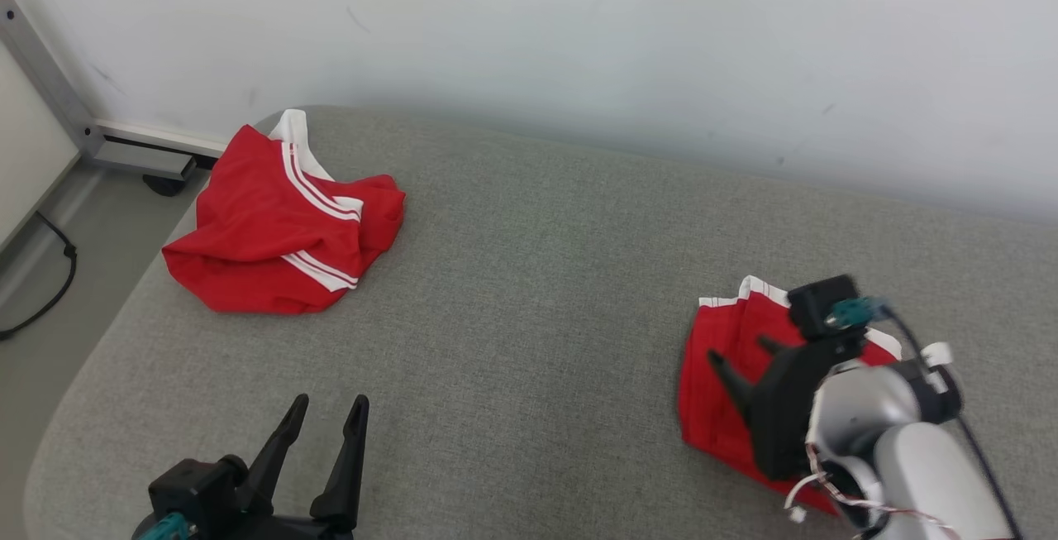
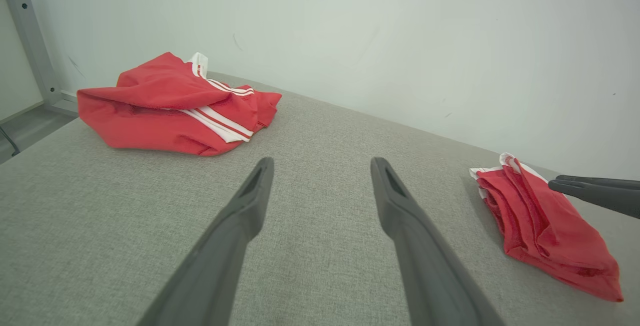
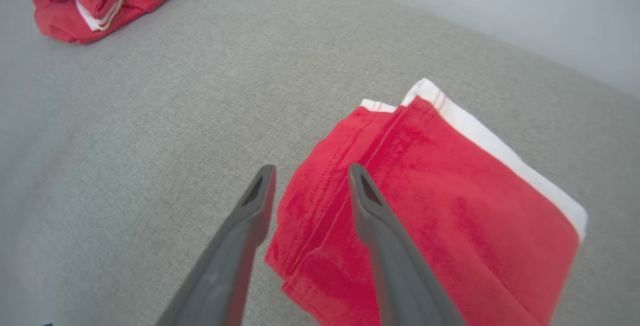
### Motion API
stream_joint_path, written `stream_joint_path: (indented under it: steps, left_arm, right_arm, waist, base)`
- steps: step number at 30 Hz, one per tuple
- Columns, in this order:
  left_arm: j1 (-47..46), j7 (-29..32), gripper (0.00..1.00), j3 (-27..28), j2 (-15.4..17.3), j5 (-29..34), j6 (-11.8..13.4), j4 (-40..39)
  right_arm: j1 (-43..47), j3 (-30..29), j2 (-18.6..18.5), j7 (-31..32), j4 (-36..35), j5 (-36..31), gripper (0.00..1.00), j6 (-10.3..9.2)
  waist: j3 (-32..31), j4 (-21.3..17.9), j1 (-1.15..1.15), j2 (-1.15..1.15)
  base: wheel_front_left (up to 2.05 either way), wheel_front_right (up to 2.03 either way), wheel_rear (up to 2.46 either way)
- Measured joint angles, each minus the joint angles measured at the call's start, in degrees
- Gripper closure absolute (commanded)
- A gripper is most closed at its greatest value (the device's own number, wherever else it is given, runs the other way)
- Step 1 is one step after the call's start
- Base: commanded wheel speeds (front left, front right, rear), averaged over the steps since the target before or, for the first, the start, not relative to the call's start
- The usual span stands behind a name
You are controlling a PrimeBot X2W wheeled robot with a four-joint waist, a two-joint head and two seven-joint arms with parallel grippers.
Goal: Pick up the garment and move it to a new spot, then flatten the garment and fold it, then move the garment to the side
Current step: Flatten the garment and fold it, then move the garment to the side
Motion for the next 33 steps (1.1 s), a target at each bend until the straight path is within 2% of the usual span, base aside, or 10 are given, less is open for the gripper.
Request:
stream_joint_path:
  steps: [7,14,22,33]
  left_arm:
    - [0.7,0.0,0.0,-0.1,0.2,-0.1,0.1,-0.2]
    - [0.7,0.0,0.0,-0.3,0.5,-0.1,0.0,-0.4]
    - [0.4,0.3,0.0,-0.6,0.9,-0.1,0.0,-0.6]
    - [-0.6,0.7,0.0,-1.2,1.0,-0.1,-0.1,-0.6]
  right_arm:
    - [2.9,-11.6,0.0,6.8,-7.5,-3.1,0.0,0.0]
    - [7.2,-21.1,-0.1,9.8,-8.6,-3.4,0.0,0.0]
    - [7.0,-25.6,0.0,8.8,-1.5,1.5,0.0,0.0]
    - [1.4,-26.5,0.0,4.1,12.1,6.7,0.0,0.0]
  waist:
    - [-0.6,-1.0,0.0,0.0]
    - [-0.5,-2.1,0.0,0.0]
    - [0.3,-2.9,0.0,0.0]
    - [1.0,-2.1,0.0,0.0]
  base:
    - [0.0,0.0,0.0]
    - [0.0,0.0,0.0]
    - [0.0,0.0,0.0]
    - [0.0,0.0,0.0]
